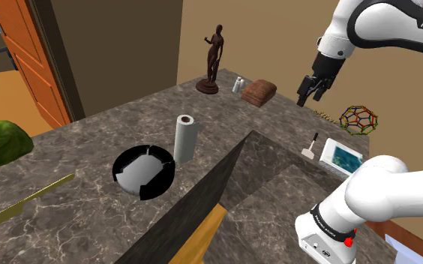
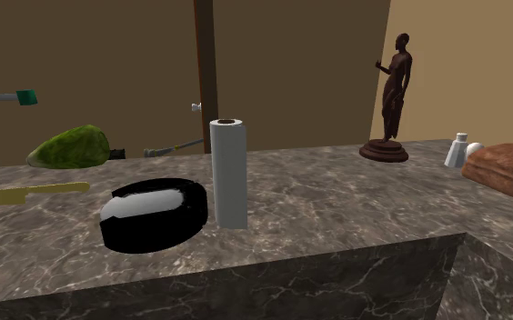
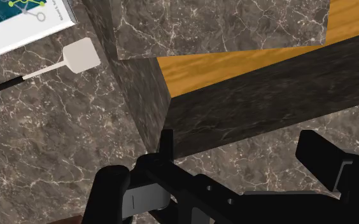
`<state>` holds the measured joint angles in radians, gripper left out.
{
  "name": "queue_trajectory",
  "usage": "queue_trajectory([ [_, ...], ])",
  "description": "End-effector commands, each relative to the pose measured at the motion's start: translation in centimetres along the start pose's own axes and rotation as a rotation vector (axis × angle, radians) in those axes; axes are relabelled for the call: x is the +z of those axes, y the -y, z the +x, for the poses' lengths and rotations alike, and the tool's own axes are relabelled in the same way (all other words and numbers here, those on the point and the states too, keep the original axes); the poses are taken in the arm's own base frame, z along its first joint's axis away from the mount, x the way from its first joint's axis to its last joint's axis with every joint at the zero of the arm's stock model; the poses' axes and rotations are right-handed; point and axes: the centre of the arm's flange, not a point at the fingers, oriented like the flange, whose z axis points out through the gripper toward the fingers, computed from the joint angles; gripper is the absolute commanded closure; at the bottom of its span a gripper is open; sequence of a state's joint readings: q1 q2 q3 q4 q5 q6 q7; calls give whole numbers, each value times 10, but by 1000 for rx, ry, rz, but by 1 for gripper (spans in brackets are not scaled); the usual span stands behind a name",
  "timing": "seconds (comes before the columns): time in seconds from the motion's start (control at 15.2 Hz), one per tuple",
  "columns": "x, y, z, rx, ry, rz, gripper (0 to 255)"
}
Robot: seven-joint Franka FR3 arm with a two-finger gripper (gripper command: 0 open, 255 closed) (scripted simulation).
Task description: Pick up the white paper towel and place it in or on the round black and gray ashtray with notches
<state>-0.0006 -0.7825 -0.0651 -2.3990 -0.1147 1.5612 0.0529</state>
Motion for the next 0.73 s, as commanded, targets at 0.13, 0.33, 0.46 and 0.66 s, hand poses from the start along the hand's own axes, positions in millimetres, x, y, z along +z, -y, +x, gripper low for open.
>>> queue_trajectory([
  [0.13, 6, 22, 11, 3, -6, 1, 0],
  [0.33, 15, 56, 28, 6, -16, 2, 0],
  [0.46, 21, 78, 40, 9, -22, 3, 0],
  [0.66, 29, 112, 58, 13, -32, 5, 0],
])
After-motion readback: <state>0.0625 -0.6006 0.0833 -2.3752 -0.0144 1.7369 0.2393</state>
